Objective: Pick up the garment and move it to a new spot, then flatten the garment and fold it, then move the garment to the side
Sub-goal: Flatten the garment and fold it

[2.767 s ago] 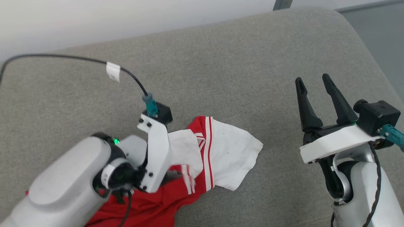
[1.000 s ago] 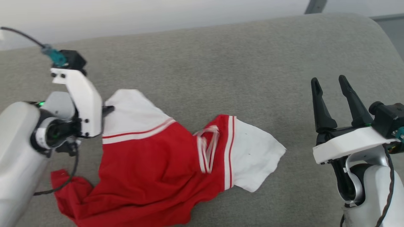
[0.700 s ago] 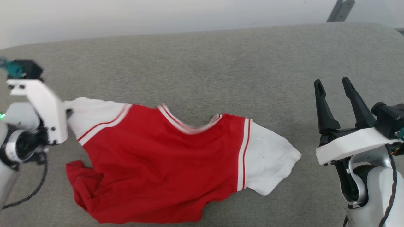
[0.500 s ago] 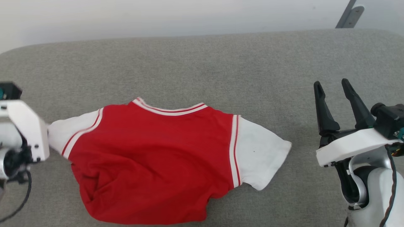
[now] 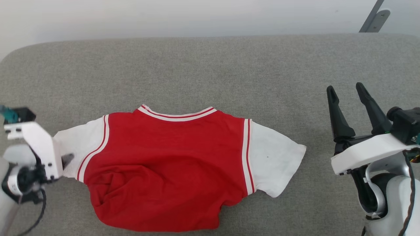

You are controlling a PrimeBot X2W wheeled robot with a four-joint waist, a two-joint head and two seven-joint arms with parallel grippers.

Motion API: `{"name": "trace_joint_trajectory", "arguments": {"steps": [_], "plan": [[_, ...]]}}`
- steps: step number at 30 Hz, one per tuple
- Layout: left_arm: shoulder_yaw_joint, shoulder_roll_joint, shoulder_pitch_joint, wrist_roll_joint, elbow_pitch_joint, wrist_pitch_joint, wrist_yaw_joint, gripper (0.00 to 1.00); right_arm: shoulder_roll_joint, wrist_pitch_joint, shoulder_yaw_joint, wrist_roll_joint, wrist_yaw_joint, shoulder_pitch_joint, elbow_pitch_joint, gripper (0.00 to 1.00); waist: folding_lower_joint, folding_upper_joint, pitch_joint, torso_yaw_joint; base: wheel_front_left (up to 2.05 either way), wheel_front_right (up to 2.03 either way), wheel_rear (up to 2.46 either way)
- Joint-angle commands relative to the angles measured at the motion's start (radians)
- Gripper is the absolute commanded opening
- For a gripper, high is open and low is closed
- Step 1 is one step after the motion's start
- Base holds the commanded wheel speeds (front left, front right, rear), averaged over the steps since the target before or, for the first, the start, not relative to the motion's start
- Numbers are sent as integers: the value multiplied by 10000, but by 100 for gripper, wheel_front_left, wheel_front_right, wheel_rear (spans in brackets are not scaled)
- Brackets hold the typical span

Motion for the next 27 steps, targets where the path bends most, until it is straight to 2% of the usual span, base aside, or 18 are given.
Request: {"name": "trace_joint_trajectory", "arguments": {"steps": [1, 10, 17, 27], "plan": [[-41, 40, -415, 102, -15, 137, -130, 100, -71, 69, -1, 6, 1, -69, -127, 100, 0, 0, 98, 22, 0, 0, 0], [-314, 263, -1662, 553, 446, 942, -323, 100, -203, 304, 117, 66, 1, -342, -498, 100, 0, 0, 815, -147, 0, 0, 0], [-456, 343, -2145, 723, 1154, 1031, -500, 100, -310, 483, 143, 33, 1, -524, -758, 100, 0, 0, 1419, -326, 0, 0, 0], [-681, -190, -2292, 814, 2242, 751, -721, 100, -493, 780, 346, 107, 1, -658, -881, 100, 0, 0, 1842, -350, 0, 0, 0]]}}
